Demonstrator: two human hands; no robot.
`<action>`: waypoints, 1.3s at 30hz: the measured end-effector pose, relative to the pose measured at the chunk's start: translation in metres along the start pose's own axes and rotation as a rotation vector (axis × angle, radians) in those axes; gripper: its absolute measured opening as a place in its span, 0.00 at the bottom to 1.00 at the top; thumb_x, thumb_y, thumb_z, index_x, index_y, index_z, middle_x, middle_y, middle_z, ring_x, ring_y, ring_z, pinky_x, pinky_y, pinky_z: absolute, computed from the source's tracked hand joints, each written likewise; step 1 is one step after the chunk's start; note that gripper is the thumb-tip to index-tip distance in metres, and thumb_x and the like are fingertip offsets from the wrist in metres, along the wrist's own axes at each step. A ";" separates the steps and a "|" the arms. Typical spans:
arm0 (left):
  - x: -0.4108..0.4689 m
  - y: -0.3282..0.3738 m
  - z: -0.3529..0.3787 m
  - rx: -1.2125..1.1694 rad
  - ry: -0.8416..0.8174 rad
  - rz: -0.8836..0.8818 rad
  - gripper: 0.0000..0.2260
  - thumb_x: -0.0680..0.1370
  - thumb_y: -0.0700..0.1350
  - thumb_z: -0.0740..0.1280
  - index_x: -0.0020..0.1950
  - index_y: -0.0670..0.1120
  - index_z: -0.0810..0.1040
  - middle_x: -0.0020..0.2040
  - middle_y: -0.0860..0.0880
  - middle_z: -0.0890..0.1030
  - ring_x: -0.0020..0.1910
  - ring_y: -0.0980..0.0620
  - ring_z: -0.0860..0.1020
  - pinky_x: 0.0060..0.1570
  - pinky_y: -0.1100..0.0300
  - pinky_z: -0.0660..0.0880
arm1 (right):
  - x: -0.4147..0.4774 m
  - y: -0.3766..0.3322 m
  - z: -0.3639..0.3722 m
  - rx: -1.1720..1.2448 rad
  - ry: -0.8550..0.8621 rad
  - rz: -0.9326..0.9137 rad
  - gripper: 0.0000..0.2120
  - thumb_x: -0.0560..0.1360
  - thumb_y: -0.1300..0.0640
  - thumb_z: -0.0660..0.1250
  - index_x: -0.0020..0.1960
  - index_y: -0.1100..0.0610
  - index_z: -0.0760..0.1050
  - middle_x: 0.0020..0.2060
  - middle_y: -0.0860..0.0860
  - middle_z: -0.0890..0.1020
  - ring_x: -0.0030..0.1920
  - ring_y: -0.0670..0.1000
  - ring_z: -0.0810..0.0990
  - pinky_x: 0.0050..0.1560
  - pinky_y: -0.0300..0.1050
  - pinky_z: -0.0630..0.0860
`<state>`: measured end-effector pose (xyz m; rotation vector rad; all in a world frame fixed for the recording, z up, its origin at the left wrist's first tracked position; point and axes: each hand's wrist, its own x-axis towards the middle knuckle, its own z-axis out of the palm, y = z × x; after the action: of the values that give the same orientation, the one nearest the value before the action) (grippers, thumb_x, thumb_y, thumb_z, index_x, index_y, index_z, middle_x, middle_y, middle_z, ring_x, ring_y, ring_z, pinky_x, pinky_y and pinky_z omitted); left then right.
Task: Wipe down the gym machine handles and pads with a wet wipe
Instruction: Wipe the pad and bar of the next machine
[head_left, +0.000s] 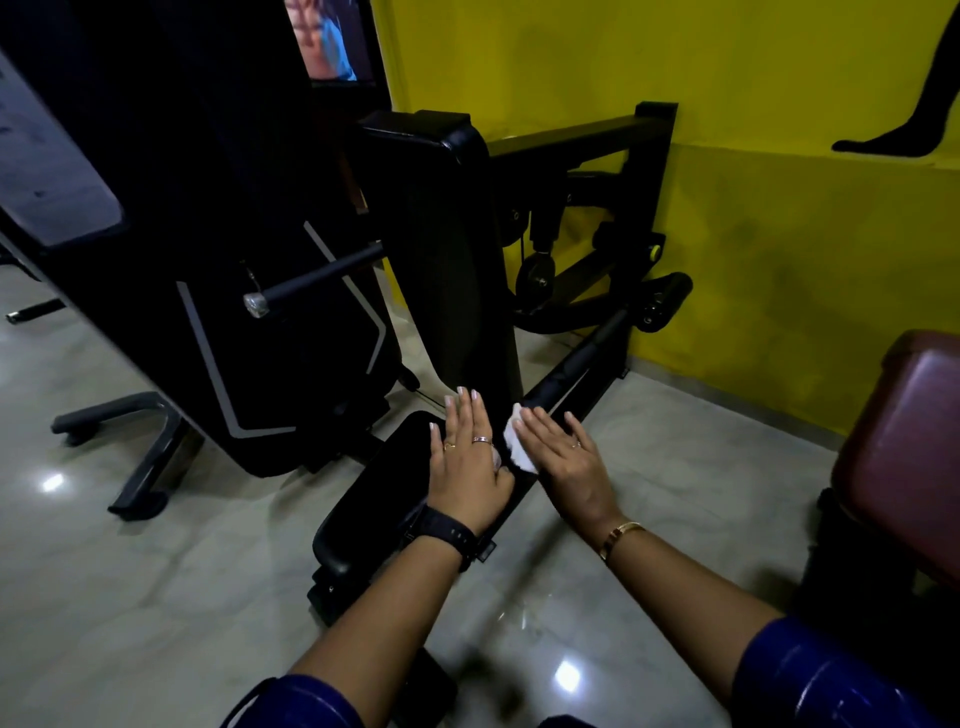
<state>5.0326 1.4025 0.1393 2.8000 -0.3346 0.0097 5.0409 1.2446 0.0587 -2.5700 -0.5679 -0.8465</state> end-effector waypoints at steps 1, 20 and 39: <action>0.000 0.001 0.000 0.017 0.004 0.005 0.40 0.79 0.47 0.61 0.78 0.42 0.34 0.79 0.44 0.35 0.73 0.51 0.29 0.74 0.49 0.35 | 0.002 0.005 0.001 -0.010 0.008 0.056 0.28 0.74 0.66 0.64 0.73 0.57 0.67 0.72 0.51 0.68 0.73 0.50 0.65 0.70 0.57 0.64; 0.024 0.016 -0.007 0.253 0.010 0.091 0.39 0.81 0.53 0.59 0.78 0.40 0.36 0.79 0.41 0.38 0.78 0.45 0.36 0.75 0.47 0.39 | 0.047 0.002 -0.023 0.561 0.322 0.872 0.19 0.75 0.74 0.59 0.60 0.61 0.79 0.57 0.60 0.74 0.49 0.47 0.74 0.48 0.19 0.64; 0.022 0.012 0.014 0.476 0.092 0.222 0.31 0.82 0.51 0.55 0.80 0.40 0.46 0.80 0.41 0.49 0.79 0.45 0.49 0.75 0.46 0.42 | 0.036 -0.012 -0.007 0.116 0.196 0.315 0.13 0.74 0.63 0.63 0.55 0.64 0.81 0.49 0.59 0.82 0.51 0.54 0.77 0.57 0.38 0.71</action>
<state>5.0509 1.3820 0.1306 3.1935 -0.7001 0.3054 5.0587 1.2606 0.0889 -2.3519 -0.1436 -0.9087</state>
